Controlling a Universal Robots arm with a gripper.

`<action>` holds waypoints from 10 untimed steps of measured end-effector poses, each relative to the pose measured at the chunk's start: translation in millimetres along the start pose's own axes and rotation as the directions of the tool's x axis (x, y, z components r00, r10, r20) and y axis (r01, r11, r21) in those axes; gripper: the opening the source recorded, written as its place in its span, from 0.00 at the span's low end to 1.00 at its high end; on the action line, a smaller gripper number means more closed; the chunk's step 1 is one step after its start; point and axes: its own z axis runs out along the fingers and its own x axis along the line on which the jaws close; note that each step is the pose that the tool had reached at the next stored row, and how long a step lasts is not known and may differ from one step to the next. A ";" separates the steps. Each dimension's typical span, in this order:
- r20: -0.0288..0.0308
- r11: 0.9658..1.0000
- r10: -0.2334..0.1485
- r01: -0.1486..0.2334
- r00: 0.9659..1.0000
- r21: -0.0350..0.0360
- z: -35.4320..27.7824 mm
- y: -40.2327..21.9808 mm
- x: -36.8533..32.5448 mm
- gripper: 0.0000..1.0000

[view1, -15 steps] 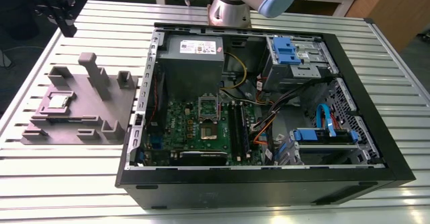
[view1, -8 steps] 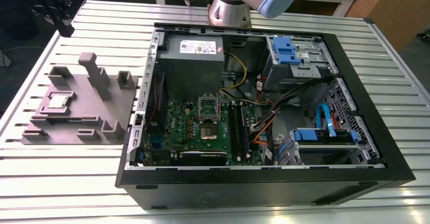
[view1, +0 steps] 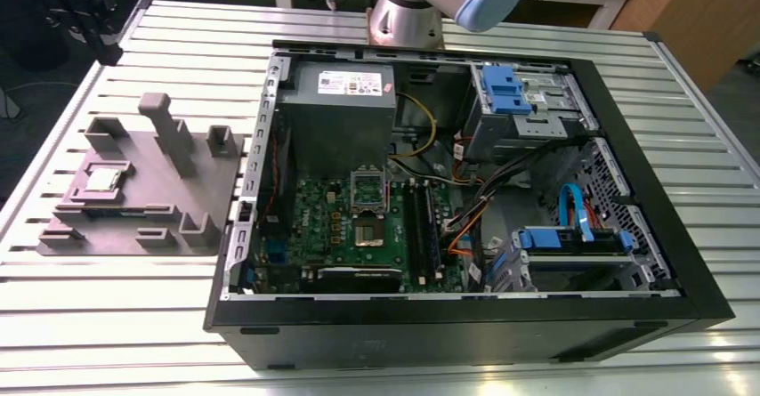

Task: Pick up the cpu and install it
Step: 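Reach for the cpu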

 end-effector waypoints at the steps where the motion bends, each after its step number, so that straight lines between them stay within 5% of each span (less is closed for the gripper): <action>1: 0.000 1.000 0.000 0.000 1.000 0.000 0.1 -0.1 1.2 0.10; 10: 0.000 1.000 0.000 0.000 1.000 0.000 0.7 -0.9 11.6 0.10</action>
